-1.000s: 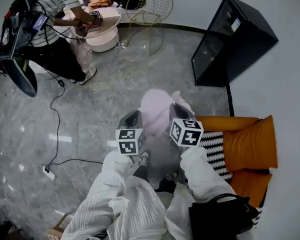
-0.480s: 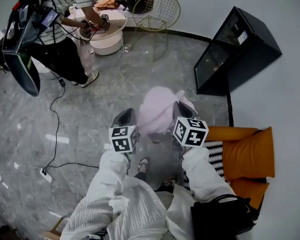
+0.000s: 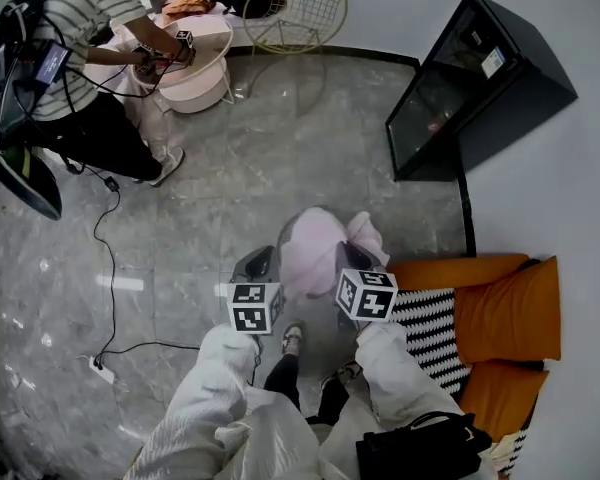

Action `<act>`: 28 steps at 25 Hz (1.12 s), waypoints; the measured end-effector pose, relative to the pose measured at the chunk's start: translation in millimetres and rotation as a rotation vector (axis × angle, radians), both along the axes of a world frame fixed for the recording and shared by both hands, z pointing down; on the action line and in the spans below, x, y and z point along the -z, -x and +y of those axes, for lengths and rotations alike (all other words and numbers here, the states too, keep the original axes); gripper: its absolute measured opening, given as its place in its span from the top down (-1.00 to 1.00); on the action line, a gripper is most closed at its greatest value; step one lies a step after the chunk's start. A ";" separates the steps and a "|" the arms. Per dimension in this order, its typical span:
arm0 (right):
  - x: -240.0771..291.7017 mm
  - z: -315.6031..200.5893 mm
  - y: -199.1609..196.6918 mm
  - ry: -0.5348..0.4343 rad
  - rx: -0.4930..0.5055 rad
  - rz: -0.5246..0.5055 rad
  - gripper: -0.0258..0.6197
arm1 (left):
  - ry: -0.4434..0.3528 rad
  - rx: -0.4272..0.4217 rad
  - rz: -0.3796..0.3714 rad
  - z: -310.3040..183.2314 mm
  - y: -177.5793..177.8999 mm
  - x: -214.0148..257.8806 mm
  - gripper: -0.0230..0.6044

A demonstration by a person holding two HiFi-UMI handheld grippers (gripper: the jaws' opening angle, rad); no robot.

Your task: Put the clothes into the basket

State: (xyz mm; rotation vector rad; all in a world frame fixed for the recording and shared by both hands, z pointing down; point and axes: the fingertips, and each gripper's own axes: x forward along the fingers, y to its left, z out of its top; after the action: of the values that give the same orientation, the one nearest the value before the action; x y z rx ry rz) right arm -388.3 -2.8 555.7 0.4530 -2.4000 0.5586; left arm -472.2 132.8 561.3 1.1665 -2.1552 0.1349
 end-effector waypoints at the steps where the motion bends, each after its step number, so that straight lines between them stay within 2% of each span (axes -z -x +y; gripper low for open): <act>1: -14.9 -2.9 0.4 0.009 -0.005 0.019 0.81 | 0.010 -0.014 0.007 -5.3 -0.6 -7.4 0.93; 8: -111.2 -25.8 6.1 0.074 -0.028 0.143 0.80 | 0.053 -0.104 0.053 -46.6 -2.5 -56.0 0.93; 10: -128.3 -32.4 8.9 0.065 -0.059 0.168 0.80 | 0.059 -0.118 0.065 -53.2 -0.3 -66.9 0.93; 12: -137.1 -39.1 14.9 0.050 -0.093 0.168 0.80 | 0.060 -0.121 0.073 -57.9 4.3 -75.5 0.93; 16: -153.7 -27.7 11.0 0.116 -0.100 0.186 0.72 | 0.069 -0.107 0.101 -52.2 5.5 -91.1 0.93; 28: -153.3 -17.0 -1.6 0.069 -0.089 0.192 0.70 | 0.076 -0.105 0.119 -35.7 -3.3 -99.5 0.93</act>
State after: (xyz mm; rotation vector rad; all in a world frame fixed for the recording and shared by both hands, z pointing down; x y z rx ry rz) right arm -386.7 -19.9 708.9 0.5595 -2.1793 0.6074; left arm -468.9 97.1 660.8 1.2132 -1.9698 0.1877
